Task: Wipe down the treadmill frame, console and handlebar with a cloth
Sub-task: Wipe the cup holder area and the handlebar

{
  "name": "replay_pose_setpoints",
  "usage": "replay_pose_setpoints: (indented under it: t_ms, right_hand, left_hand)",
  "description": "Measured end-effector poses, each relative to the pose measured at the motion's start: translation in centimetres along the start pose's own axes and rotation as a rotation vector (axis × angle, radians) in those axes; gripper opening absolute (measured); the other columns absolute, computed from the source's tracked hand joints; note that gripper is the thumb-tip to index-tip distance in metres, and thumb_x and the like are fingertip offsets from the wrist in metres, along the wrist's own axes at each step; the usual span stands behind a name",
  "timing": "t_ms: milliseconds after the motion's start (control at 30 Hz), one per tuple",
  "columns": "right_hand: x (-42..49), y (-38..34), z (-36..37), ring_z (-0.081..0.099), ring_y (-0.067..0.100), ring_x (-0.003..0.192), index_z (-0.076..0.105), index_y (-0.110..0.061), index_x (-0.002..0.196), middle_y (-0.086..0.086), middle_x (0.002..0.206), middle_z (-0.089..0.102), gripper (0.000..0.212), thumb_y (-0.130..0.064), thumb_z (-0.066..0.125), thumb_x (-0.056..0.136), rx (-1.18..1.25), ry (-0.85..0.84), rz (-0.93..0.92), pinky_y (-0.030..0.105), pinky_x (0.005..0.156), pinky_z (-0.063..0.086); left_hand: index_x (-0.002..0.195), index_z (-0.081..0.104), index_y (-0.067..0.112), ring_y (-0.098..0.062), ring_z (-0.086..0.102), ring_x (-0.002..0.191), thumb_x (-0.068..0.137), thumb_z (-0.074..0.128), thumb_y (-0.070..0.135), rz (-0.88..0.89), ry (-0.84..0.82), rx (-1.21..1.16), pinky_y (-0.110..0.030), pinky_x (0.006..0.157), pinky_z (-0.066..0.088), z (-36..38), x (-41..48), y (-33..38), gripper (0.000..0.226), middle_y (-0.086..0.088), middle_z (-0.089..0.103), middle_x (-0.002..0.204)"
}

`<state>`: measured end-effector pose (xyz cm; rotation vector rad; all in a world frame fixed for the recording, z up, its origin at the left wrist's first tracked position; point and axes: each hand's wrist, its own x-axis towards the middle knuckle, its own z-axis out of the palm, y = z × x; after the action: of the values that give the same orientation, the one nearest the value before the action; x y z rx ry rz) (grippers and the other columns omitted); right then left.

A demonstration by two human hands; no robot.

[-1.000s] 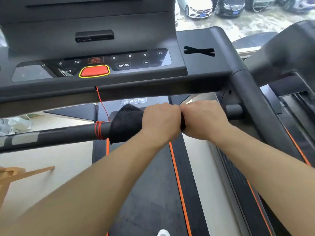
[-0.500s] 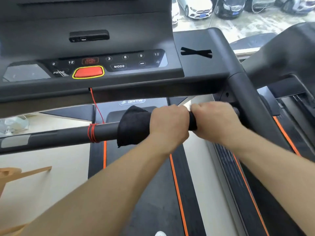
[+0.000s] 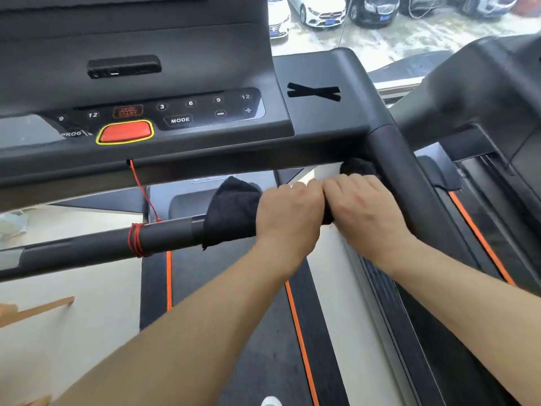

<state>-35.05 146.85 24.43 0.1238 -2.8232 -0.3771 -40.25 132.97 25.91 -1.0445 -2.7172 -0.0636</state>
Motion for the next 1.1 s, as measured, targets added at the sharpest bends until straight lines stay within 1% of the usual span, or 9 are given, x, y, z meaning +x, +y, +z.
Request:
replay_pose_setpoints:
  t_ms: [133, 300, 400, 533, 667, 800, 867, 1000, 1100]
  right_hand:
    - [1.0, 0.5, 0.3, 0.052, 0.032, 0.054, 0.052, -0.014, 0.074, 0.007, 0.063, 0.055, 0.024, -0.004, 0.071, 0.064, 0.054, -0.045, 0.003, 0.036, 0.052, 0.043]
    - [7.2, 3.0, -3.9, 0.061, 0.011, 0.061, 0.068, -0.024, 0.077, -0.007, 0.069, 0.066, 0.018, -0.033, 0.079, 0.067, 0.301, -1.038, -0.041, 0.025, 0.054, 0.045]
    - [8.6, 3.2, -4.5, 0.067, 0.011, 0.07, 0.071, -0.026, 0.086, -0.006, 0.079, 0.071, 0.02, -0.027, 0.081, 0.069, 0.392, -1.209, -0.037, 0.024, 0.06, 0.051]
    - [4.7, 2.7, -3.2, 0.059, 0.016, 0.057, 0.063, -0.022, 0.08, -0.006, 0.063, 0.062, 0.02, -0.033, 0.075, 0.069, 0.216, -0.698, -0.035, 0.027, 0.051, 0.043]
    - [0.0, 0.2, -0.4, 0.051, 0.032, 0.059, 0.054, -0.013, 0.077, 0.007, 0.066, 0.054, 0.021, 0.004, 0.064, 0.068, 0.058, -0.001, 0.059, 0.039, 0.058, 0.042]
    - [0.4, -0.1, 0.4, 0.049, 0.031, 0.057, 0.052, -0.012, 0.075, 0.009, 0.064, 0.052, 0.02, 0.005, 0.06, 0.069, 0.013, 0.083, 0.087, 0.038, 0.057, 0.038]
    - [1.4, 0.8, -0.6, 0.056, 0.032, 0.055, 0.054, -0.015, 0.075, 0.005, 0.064, 0.058, 0.018, -0.006, 0.067, 0.066, 0.076, -0.117, 0.007, 0.032, 0.053, 0.036]
    - [6.3, 2.8, -3.7, 0.06, 0.018, 0.063, 0.058, -0.022, 0.073, -0.007, 0.068, 0.059, 0.025, -0.038, 0.077, 0.067, 0.21, -0.899, -0.044, 0.029, 0.061, 0.05]
    - [8.2, 3.0, -4.1, 0.066, 0.016, 0.073, 0.066, -0.027, 0.079, -0.005, 0.079, 0.067, 0.023, -0.028, 0.083, 0.064, 0.368, -1.15, -0.03, 0.031, 0.067, 0.055]
  left_hand:
    - [0.086, 0.049, 0.022, -0.019, 0.037, 0.056, 0.081, 0.061, 0.021, 0.005, -0.188, -0.101, -0.032, 0.057, 0.029, -0.4, 1.1, 0.2, 0.013, 0.006, 0.04, 0.064]
    - [0.084, 0.068, 0.022, -0.018, 0.067, 0.076, 0.064, 0.082, 0.036, -0.05, -1.011, -0.563, -0.035, 0.078, 0.057, -1.7, 6.7, -1.8, 0.027, 0.0, 0.069, 0.084]
    - [0.093, 0.075, 0.017, -0.026, 0.074, 0.085, 0.064, 0.084, 0.03, -0.164, -1.219, -0.722, -0.043, 0.089, 0.059, -1.6, 7.3, -2.1, 0.033, -0.006, 0.076, 0.091]
    - [0.08, 0.06, 0.025, -0.015, 0.062, 0.073, 0.068, 0.079, 0.041, -0.026, -0.867, -0.509, -0.032, 0.069, 0.054, -1.3, 6.0, -1.3, 0.027, 0.004, 0.063, 0.081]
    - [0.077, 0.058, 0.023, -0.023, 0.056, 0.055, 0.073, 0.067, 0.029, 0.022, -0.107, -0.064, -0.03, 0.054, 0.028, 0.2, 1.6, 0.7, 0.012, 0.006, 0.055, 0.062]
    - [0.068, 0.056, 0.019, -0.022, 0.05, 0.045, 0.06, 0.069, 0.012, 0.017, 0.153, 0.037, -0.029, 0.052, 0.019, 1.9, 0.7, 1.4, 0.017, 0.0, 0.057, 0.055]
    - [0.075, 0.058, 0.022, -0.022, 0.048, 0.052, 0.07, 0.067, 0.019, 0.011, -0.044, -0.043, -0.029, 0.053, 0.026, 0.7, 1.5, 1.4, 0.011, 0.003, 0.061, 0.065]
    - [0.08, 0.057, 0.027, -0.012, 0.056, 0.07, 0.073, 0.077, 0.035, -0.004, -0.84, -0.477, -0.031, 0.066, 0.048, -1.8, 5.9, -0.7, 0.022, 0.006, 0.059, 0.08]
    - [0.085, 0.064, 0.026, -0.013, 0.062, 0.08, 0.068, 0.081, 0.032, -0.027, -1.037, -0.617, -0.03, 0.074, 0.051, -1.5, 7.2, -1.2, 0.024, 0.003, 0.065, 0.093]
